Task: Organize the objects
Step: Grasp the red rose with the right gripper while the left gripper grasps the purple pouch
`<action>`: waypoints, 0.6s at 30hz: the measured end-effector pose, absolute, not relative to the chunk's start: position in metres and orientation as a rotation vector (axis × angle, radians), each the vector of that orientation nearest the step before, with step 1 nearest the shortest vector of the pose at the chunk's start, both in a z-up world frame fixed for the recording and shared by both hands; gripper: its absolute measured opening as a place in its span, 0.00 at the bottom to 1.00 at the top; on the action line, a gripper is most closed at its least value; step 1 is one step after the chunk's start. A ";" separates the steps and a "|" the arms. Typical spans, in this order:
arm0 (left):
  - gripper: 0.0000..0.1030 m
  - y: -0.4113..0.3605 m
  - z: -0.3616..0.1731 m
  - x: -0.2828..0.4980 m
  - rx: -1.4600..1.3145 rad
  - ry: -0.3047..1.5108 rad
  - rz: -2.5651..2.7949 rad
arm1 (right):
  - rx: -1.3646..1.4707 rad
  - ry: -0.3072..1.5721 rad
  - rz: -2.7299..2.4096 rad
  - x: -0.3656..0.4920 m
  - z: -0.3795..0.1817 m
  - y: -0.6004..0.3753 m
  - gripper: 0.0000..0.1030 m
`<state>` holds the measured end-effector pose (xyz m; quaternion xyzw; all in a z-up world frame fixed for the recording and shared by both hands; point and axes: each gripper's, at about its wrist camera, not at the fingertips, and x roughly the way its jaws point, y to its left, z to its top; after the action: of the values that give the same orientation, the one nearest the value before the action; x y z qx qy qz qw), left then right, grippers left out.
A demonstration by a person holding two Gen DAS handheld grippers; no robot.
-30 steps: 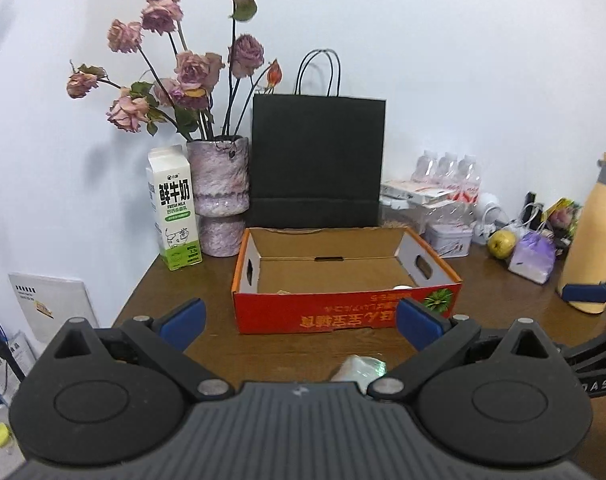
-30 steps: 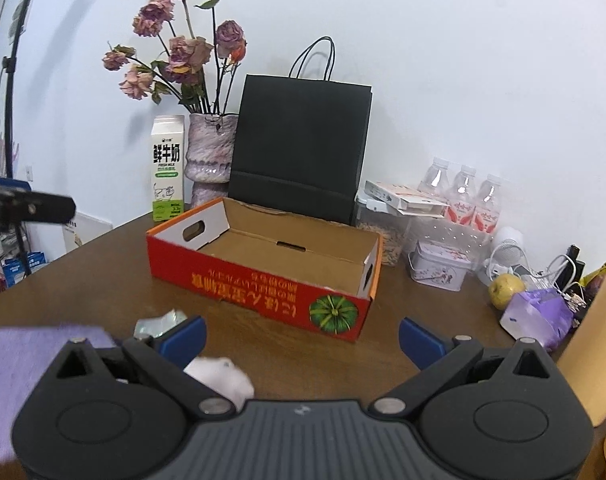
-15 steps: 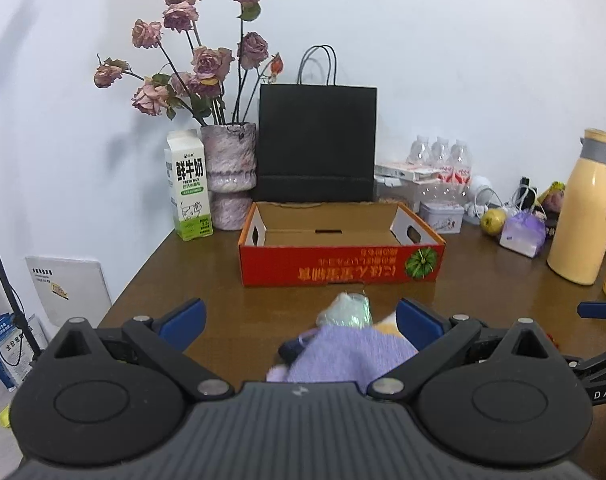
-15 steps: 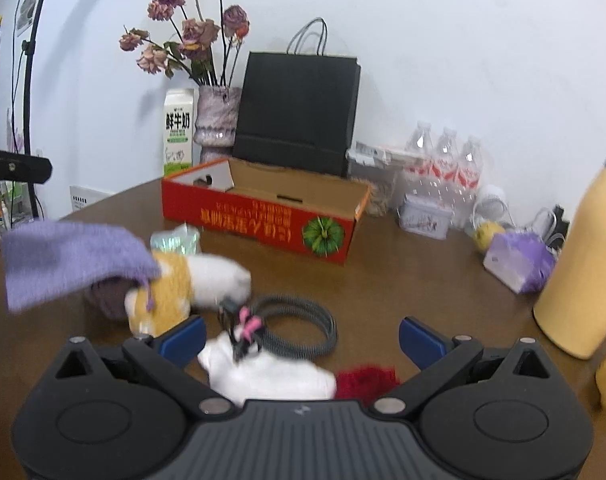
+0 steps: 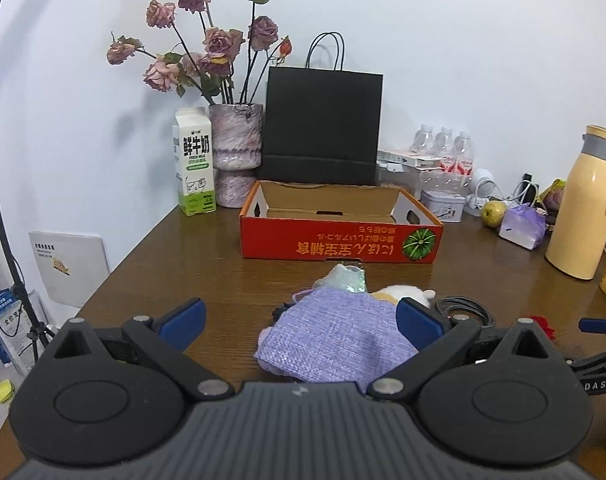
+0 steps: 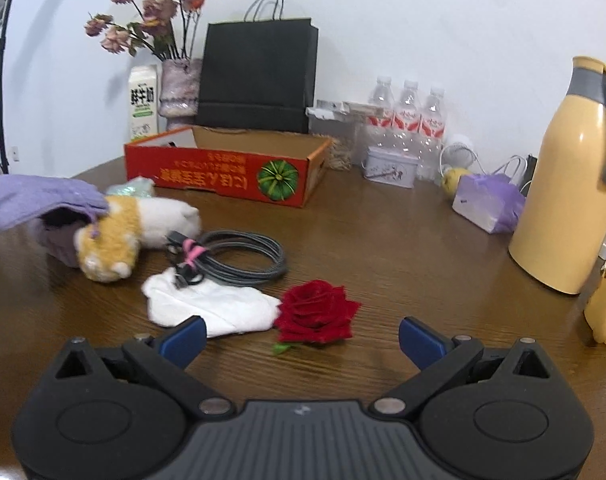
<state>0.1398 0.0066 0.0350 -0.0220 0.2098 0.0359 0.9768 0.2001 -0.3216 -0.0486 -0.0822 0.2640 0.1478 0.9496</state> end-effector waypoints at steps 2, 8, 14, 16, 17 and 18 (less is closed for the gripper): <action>1.00 0.005 0.034 0.142 -0.041 0.428 0.077 | -0.171 0.552 0.306 0.213 -0.052 -0.322 0.93; 1.00 0.001 0.033 0.151 -0.028 0.448 0.081 | -0.106 0.623 0.331 0.250 -0.062 -0.325 0.69; 1.00 -0.004 0.032 0.159 0.001 0.466 0.078 | -0.062 0.602 0.359 0.251 -0.065 -0.330 0.38; 1.00 -0.004 0.032 0.161 0.007 0.471 0.074 | -0.063 0.564 0.351 0.244 -0.063 -0.330 0.37; 1.00 -0.004 0.032 0.160 0.008 0.474 0.073 | -0.059 0.534 0.344 0.239 -0.061 -0.330 0.37; 1.00 -0.004 0.032 0.160 0.009 0.477 0.073 | -0.057 0.502 0.338 0.233 -0.059 -0.330 0.37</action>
<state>0.1604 -0.0041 0.0318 0.0042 0.2360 0.0362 0.9711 0.2326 -0.3302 -0.0589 -0.0282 0.2474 0.1663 0.9541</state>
